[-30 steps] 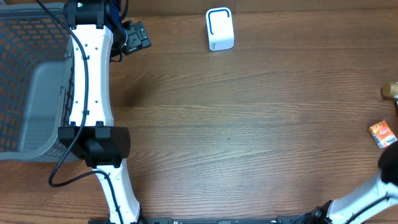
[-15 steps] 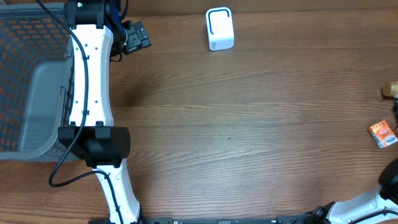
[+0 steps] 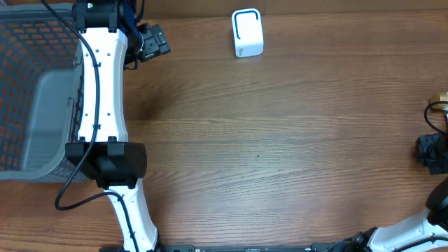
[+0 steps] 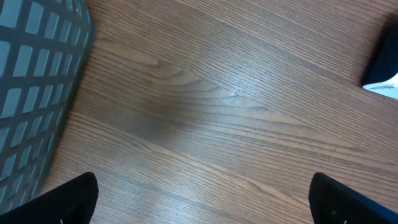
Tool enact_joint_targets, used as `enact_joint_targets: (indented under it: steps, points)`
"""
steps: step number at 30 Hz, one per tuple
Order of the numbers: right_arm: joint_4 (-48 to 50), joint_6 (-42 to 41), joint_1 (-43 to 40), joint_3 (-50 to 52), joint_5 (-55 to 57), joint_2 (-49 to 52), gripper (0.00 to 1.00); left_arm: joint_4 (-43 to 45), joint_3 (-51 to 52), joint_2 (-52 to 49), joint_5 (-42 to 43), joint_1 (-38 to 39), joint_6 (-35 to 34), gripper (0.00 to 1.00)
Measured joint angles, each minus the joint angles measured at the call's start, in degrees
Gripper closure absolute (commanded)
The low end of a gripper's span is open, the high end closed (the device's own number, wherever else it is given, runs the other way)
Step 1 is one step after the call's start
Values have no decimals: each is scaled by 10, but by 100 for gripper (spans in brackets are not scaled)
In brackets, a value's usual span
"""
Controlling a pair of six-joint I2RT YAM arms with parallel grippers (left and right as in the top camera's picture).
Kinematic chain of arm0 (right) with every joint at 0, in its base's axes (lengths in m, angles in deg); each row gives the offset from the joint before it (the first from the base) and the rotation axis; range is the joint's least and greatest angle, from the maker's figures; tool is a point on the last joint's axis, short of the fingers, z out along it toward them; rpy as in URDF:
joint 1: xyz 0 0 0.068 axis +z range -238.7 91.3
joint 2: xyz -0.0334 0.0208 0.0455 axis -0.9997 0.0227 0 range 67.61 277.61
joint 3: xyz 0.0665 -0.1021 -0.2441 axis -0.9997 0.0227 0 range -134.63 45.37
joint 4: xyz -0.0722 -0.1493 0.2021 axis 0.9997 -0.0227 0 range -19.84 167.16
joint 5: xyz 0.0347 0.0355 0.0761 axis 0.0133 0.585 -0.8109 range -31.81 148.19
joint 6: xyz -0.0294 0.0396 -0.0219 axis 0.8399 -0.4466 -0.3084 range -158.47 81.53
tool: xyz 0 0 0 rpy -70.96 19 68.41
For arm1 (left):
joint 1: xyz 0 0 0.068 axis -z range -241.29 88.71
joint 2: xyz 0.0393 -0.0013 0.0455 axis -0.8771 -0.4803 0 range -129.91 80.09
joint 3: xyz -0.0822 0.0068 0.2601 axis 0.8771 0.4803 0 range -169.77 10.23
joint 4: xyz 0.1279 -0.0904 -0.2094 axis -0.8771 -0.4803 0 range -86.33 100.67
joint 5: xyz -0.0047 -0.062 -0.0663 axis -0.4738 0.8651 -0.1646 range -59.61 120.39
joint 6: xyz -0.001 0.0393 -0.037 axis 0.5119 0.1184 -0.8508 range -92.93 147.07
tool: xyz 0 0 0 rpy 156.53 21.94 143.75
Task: Scan the item barcode
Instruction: 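Carry the Kleenex packet off the table to the right and release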
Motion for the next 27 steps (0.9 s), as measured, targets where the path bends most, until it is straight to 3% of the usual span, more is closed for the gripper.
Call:
enact_joint_targets:
  steps: [4, 10, 20, 27]
  points:
    - [56, 13, 0, 2, -1, 0, 96, 0, 0, 0, 0, 0, 0, 0]
    - [-3, 33, 0, -32, -23, 0, 96, 0, 0, 0, 0, 0, 0, 0]
    - [-258, 79, 0, -194, -120, -69, 96, 0, 0, 0, 0, 0, 0, 0]
    - [-464, 234, 31, -197, -277, -236, 96, 0, 0, 0, 0, 0, 0, 0]
